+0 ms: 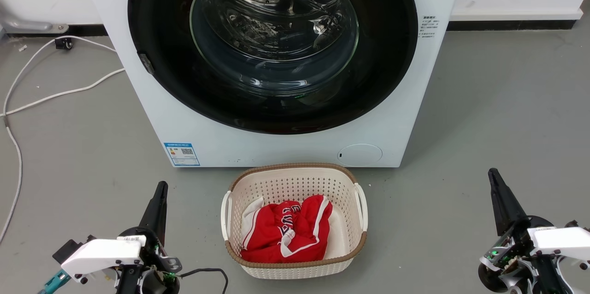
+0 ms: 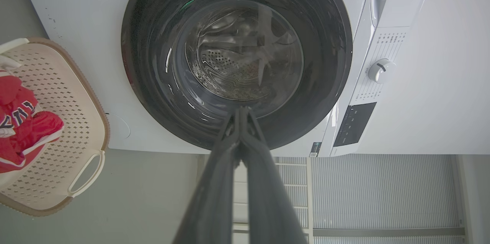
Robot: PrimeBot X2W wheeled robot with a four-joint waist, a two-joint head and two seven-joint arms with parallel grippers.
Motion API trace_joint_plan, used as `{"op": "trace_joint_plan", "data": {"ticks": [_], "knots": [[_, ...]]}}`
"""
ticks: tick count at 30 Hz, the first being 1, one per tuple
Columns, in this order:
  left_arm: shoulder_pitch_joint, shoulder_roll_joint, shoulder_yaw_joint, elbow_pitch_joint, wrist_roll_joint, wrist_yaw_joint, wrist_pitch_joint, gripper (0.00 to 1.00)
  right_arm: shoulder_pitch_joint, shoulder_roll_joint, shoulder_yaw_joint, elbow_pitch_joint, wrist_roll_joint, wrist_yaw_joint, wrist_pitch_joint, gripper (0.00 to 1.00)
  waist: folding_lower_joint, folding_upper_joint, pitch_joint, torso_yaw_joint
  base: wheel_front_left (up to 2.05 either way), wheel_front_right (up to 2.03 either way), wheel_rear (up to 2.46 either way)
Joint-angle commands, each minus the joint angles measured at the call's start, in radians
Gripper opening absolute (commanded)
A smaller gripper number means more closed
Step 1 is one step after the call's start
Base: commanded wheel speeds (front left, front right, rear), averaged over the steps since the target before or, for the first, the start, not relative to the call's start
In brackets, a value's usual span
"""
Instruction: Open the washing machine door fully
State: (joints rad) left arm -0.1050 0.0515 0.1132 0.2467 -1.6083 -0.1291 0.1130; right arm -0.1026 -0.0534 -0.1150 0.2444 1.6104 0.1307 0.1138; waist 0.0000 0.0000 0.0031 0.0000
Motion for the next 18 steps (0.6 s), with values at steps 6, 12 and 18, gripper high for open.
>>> {"op": "trace_joint_plan", "data": {"ticks": [6, 12, 18], "knots": [[0.009, -0.002, -0.004, 0.016, 0.001, 0.001, -0.001, 1.0, 0.012, 0.001, 0.002, 0.015, 0.0, 0.0, -0.001, 1.0, 0.0, 0.0, 0.0, 0.0, 0.0, 0.0, 0.0], [0.003, -0.002, -0.039, -0.003, -0.001, 0.001, -0.037, 1.0, 0.02, 0.001, 0.023, -0.009, -0.008, 0.0, -0.038, 1.0, 0.0, 0.0, -0.001, -0.001, 0.0, 0.0, 0.0], [0.002, -0.002, -0.055, -0.031, 0.023, 0.001, -0.067, 1.0, 0.025, 0.001, 0.021, -0.035, -0.015, 0.0, -0.067, 1.0, 0.0, 0.0, -0.004, -0.003, 0.0, 0.0, 0.0]]}}
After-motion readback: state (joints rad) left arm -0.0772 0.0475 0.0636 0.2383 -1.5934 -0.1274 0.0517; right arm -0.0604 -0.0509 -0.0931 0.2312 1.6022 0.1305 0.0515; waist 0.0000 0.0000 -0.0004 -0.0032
